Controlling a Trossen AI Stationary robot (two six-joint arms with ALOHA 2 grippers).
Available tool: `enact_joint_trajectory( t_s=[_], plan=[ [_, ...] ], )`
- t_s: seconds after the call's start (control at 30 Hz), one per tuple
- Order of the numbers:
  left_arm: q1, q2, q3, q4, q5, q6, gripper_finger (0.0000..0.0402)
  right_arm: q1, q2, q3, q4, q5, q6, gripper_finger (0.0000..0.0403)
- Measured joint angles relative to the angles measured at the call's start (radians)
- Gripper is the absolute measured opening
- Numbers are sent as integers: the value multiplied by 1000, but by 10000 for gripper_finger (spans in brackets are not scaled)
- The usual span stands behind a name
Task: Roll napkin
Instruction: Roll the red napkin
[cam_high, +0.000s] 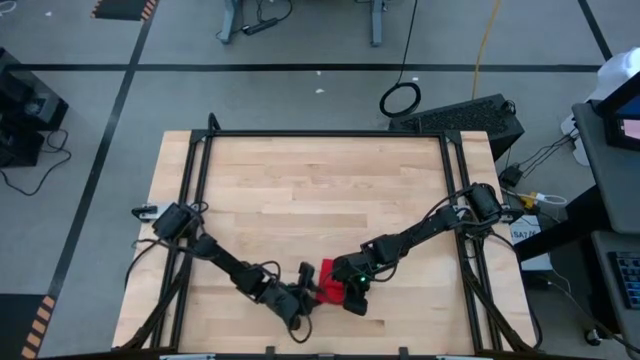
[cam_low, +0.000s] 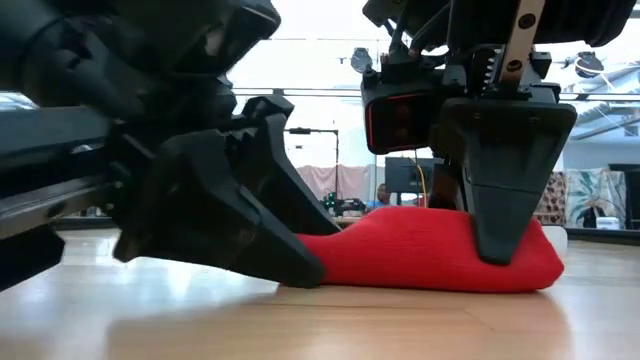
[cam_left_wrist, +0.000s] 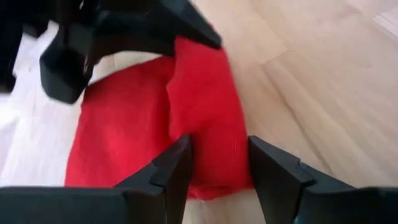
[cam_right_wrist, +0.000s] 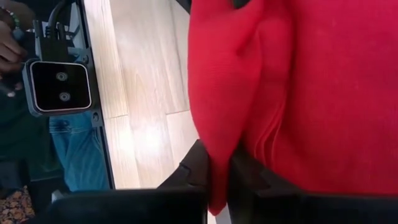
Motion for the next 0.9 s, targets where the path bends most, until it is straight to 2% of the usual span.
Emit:
enact_joint_trajectory(
  t_s=[0.2, 0.37, 0.5, 0.6, 0.77, 0.9],
  plan=[
    [46, -3, 2, -39, 92, -73, 144, 2, 0, 0, 2, -12, 12, 46],
    [86, -3, 3, -56, 140, -119, 75, 6, -14, 0, -5, -14, -3, 78],
    [103, -3, 2, -57, 184, -131, 33, 25, -72, -1, -54, 74, -45, 102],
    [119, -3, 2, -57, 219, -168, 33, 55, -150, -1, -129, 198, -101, 116],
    [161, -6, 1, -57, 344, -268, 41, 205, -233, -1, -215, 551, -136, 129],
    [191, -6, 6, -57, 460, -336, 45, 351, -215, -1, -209, 808, -154, 141]
  ],
)
